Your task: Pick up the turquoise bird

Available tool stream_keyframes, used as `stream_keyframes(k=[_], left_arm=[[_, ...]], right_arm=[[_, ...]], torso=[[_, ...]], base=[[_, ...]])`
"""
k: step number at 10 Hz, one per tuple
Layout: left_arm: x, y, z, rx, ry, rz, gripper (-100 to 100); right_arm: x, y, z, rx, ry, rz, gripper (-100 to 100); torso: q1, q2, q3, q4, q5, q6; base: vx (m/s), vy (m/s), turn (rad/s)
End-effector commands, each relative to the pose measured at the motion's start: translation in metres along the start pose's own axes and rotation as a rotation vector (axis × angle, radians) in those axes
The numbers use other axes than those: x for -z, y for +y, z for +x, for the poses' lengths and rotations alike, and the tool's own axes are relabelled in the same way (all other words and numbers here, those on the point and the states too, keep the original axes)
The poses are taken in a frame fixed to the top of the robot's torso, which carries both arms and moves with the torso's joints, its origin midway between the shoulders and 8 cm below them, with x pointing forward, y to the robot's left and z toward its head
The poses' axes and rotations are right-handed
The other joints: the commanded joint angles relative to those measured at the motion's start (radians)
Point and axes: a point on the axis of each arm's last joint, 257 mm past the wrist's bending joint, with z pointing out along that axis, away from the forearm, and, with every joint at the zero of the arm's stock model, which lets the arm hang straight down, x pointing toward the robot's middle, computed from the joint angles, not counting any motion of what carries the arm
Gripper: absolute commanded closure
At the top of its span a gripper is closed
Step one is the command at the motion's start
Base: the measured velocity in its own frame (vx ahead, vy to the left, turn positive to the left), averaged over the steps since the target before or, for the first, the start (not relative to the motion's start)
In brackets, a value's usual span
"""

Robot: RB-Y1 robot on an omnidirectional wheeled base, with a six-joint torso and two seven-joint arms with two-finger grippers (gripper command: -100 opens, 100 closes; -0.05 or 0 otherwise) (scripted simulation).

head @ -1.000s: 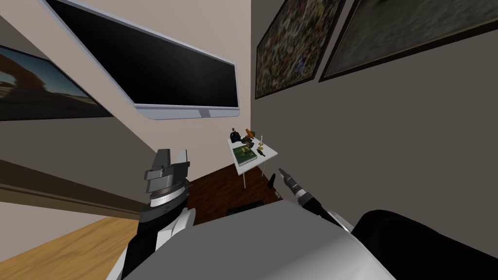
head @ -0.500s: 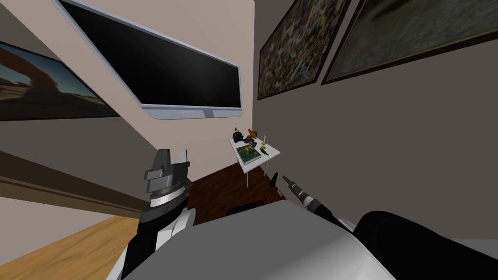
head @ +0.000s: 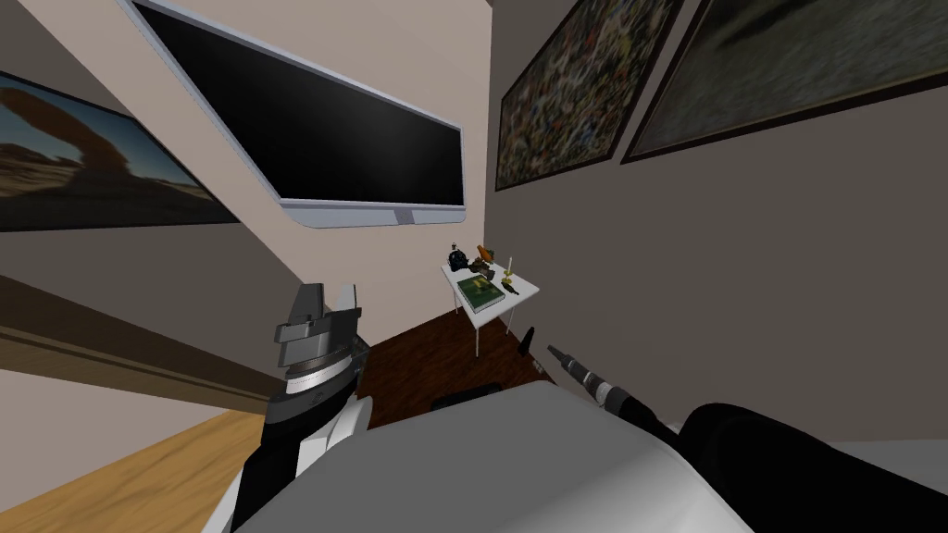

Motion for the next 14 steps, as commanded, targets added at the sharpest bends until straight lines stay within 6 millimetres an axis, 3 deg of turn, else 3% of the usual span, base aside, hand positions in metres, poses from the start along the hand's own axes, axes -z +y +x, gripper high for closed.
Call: stream_keyframes(k=[1, 2, 3, 4, 5, 6, 7, 8, 9, 10, 11, 12, 14], left_arm=[[0.0, 0.0, 0.0, 0.0, 0.0, 0.0, 0], [0.0, 0.0, 0.0, 0.0, 0.0, 0.0, 0], [0.0, 0.0, 0.0, 0.0, 0.0, 0.0, 0], [0.0, 0.0, 0.0, 0.0, 0.0, 0.0, 0], [0.0, 0.0, 0.0, 0.0, 0.0, 0.0, 0], [0.0, 0.0, 0.0, 0.0, 0.0, 0.0, 0], [0.0, 0.0, 0.0, 0.0, 0.0, 0.0, 0], [0.0, 0.0, 0.0, 0.0, 0.0, 0.0, 0], [0.0, 0.0, 0.0, 0.0, 0.0, 0.0, 0], [0.0, 0.0, 0.0, 0.0, 0.0, 0.0, 0], [0.0, 0.0, 0.0, 0.0, 0.0, 0.0, 0], [0.0, 0.0, 0.0, 0.0, 0.0, 0.0, 0], [0.0, 0.0, 0.0, 0.0, 0.0, 0.0, 0]], right_arm=[[0.014, -0.032, 0.0, 0.057, 0.035, 0.073, -100], [0.014, -0.032, -0.003, 0.074, 0.045, 0.073, -100], [0.025, -0.056, -0.004, 0.114, 0.069, 0.133, -100], [0.025, -0.056, -0.008, 0.135, 0.081, 0.134, -100], [0.037, -0.08, -0.011, 0.178, 0.104, 0.195, -100], [0.036, -0.08, -0.015, 0.199, 0.116, 0.194, -100], [0.048, -0.102, -0.02, 0.244, 0.139, 0.253, -100], [0.048, -0.102, -0.024, 0.265, 0.149, 0.252, -100], [0.059, -0.123, -0.032, 0.316, 0.174, 0.309, -100], [0.059, -0.122, -0.036, 0.332, 0.182, 0.308, -100], [0.07, -0.141, -0.046, 0.387, 0.207, 0.362, -100], [0.07, -0.14, -0.049, 0.401, 0.213, 0.361, -100], [0.091, -0.173, -0.075, 0.513, 0.262, 0.461, -100]], torso=[[0.0, 0.0, 0.0, 0.0, 0.0, 0.0], [0.001, 0.0, 0.0, 0.0, 0.0, 0.0], [-0.001, -0.001, 0.0, 0.0, 0.0, 0.0], [0.001, -0.001, 0.0, 0.0, 0.0, 0.0], [0.0, -0.001, 0.0, 0.0, 0.0, 0.0], [0.0, -0.002, -0.001, 0.0, 0.0, 0.0], [-0.001, -0.002, -0.001, 0.0, 0.0, 0.0], [0.0, -0.004, -0.002, -0.001, 0.0, 0.0], [-0.002, -0.004, -0.002, -0.001, 0.0, 0.0], [-0.002, -0.003, -0.002, -0.001, 0.0, 0.0], [-0.002, -0.003, -0.002, -0.001, 0.0, 0.0], [0.0, -0.005, -0.003, -0.001, 0.0, 0.0], [-0.001, -0.004, -0.003, -0.001, 0.0, 0.0]], base=[[0.022, 0.142, 0.001], [0.028, 0.116, -0.009], [0.024, 0.149, 0.012], [0.03, 0.124, -0.008], [0.049, 0.135, 0.018], [0.048, 0.118, -0.006], [0.087, 0.128, 0.027], [0.076, 0.101, 0.002], [0.057, 0.108, 0.03], [0.052, 0.103, 0.007], [0.093, 0.142, 0.03], [0.074, 0.108, 0.005], [0.096, 0.118, 0.056]])
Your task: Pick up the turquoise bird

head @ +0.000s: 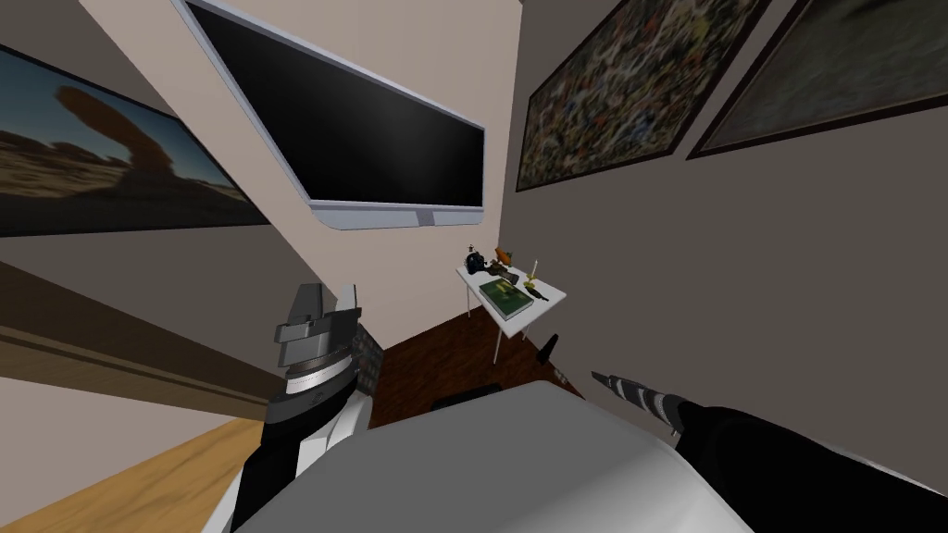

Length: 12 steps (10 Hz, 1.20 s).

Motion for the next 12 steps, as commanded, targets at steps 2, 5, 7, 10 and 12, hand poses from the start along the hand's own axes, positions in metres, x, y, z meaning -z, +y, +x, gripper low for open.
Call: stream_keyframes(k=[2, 5, 7, 10, 12], left_arm=[[0.0, 0.0, 0.0, 0.0, 0.0, 0.0, 0], [0.0, 0.0, 0.0, 0.0, 0.0, 0.0, 0], [0.0, 0.0, 0.0, 0.0, 0.0, 0.0, 0], [0.0, 0.0, 0.0, 0.0, 0.0, 0.0, 0], [0.0, 0.0, 0.0, 0.0, 0.0, 0.0, 0]], right_arm=[[0.008, -0.034, -0.008, 0.123, 0.041, 0.079, -100], [0.016, -0.071, -0.028, 0.253, 0.079, 0.164, -100], [0.02, -0.086, -0.041, 0.318, 0.095, 0.202, -100], [0.027, -0.11, -0.064, 0.427, 0.122, 0.265, -100], [0.032, -0.125, -0.083, 0.516, 0.145, 0.311, -100]], torso=[[-0.001, 0.0, 0.0, 0.0, 0.0, 0.0], [-0.003, -0.003, -0.002, -0.001, 0.0, 0.0], [-0.003, -0.001, -0.001, 0.0, -0.001, 0.0], [-0.005, -0.004, -0.003, -0.001, -0.001, 0.0], [-0.005, -0.009, -0.005, -0.002, -0.001, 0.0]], base=[[0.127, 0.1, 0.024], [0.162, 0.085, 0.062], [0.128, 0.051, 0.042], [0.181, 0.044, 0.082], [0.287, 0.047, 0.114]])
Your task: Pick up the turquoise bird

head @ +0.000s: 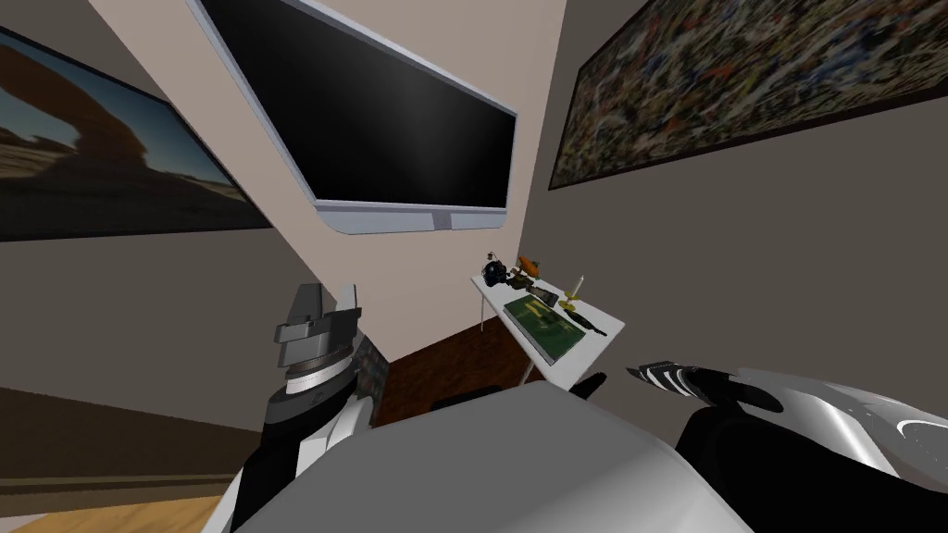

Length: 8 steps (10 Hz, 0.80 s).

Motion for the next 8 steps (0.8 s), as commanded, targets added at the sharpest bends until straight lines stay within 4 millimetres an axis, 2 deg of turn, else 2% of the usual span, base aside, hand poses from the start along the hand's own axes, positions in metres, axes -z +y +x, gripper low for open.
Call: stream_keyframes(k=[1, 4, 5, 6, 7, 8], left_arm=[[0.0, 0.0, 0.0, 0.0, 0.0, 0.0, 0], [0.0, 0.0, 0.0, 0.0, 0.0, 0.0, 0], [0.0, 0.0, 0.0, 0.0, 0.0, 0.0, 0], [0.0, 0.0, 0.0, 0.0, 0.0, 0.0, 0], [0.0, 0.0, 0.0, 0.0, 0.0, 0.0, 0], [0.0, 0.0, 0.0, 0.0, 0.0, 0.0, 0]], right_arm=[[0.001, -0.016, -0.005, 0.067, 0.018, 0.032, -100], [0.002, -0.024, -0.004, 0.136, 0.046, 0.053, -100], [0.001, -0.023, -0.006, 0.123, 0.039, 0.05, -100], [0.001, -0.024, -0.006, 0.127, 0.04, 0.051, 0], [-0.001, -0.032, -0.008, 0.113, 0.016, 0.058, -100], [-0.001, -0.035, -0.007, 0.126, 0.019, 0.065, -100]], torso=[[0.0, 0.0, 0.0, 0.0, 0.0, 0.0], [-0.002, 0.0, 0.0, 0.0, 0.0, 0.0], [-0.002, 0.003, 0.002, 0.0, -0.001, 0.001], [-0.002, 0.011, 0.006, 0.002, -0.001, 0.002], [-0.002, 0.017, 0.01, 0.004, -0.001, 0.002], [-0.001, 0.019, 0.011, 0.004, -0.001, 0.002]], base=[[0.325, 0.048, 0.144], [0.263, 0.009, 0.126], [0.091, -0.006, 0.021], [0.02, -0.001, 0.002], [0.025, 0.019, 0.009], [0.021, 0.022, -0.002]])
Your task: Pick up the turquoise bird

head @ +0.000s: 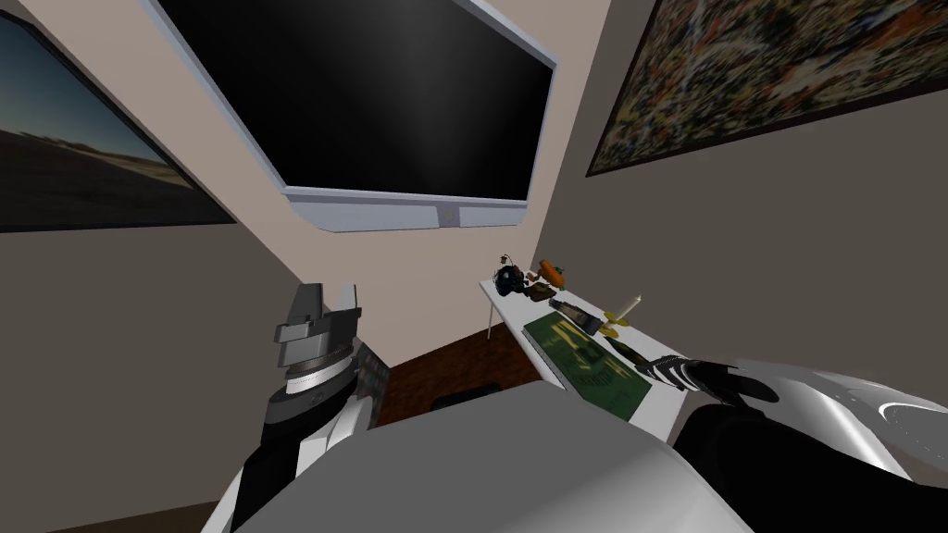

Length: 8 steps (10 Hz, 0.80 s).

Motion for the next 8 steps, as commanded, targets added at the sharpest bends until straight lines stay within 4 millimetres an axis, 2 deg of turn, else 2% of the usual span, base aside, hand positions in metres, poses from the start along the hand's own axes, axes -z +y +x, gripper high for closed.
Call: stream_keyframes(k=[1, 4, 5, 6, 7, 8], left_arm=[[0.0, 0.0, 0.0, 0.0, 0.0, 0.0, 0], [0.0, 0.0, 0.0, 0.0, 0.0, 0.0, 0], [0.0, 0.0, 0.0, 0.0, 0.0, 0.0, 0], [0.0, 0.0, 0.0, 0.0, 0.0, 0.0, 0], [0.0, 0.0, 0.0, 0.0, 0.0, 0.0, 0], [0.0, 0.0, 0.0, 0.0, 0.0, 0.0, 0]], right_arm=[[-0.004, -0.004, -0.001, -0.024, -0.026, -0.001, -100], [-0.005, -0.021, 0.006, 0.001, -0.029, 0.022, -100], [-0.008, -0.016, 0.008, -0.031, -0.044, 0.004, -100], [-0.008, -0.026, 0.009, -0.004, -0.038, 0.024, -100], [-0.012, -0.02, 0.009, -0.033, -0.055, 0.003, -100], [-0.01, -0.032, 0.015, -0.008, -0.041, 0.027, -100]], torso=[[0.0, 0.0, 0.0, 0.0, 0.0, 0.0], [0.0, 0.0, 0.0, 0.0, 0.0, 0.0], [0.0, 0.001, 0.0, 0.0, 0.0, 0.0], [0.0, 0.001, 0.0, 0.0, 0.0, 0.0], [0.0, 0.001, 0.0, 0.0, 0.0, 0.0], [0.0, 0.0, 0.0, 0.0, 0.0, 0.0]], base=[[0.028, 0.026, 0.003], [0.02, 0.022, 0.002], [0.022, 0.023, 0.006], [0.022, 0.022, 0.001], [0.025, 0.027, 0.005], [0.022, 0.022, 0.001]])
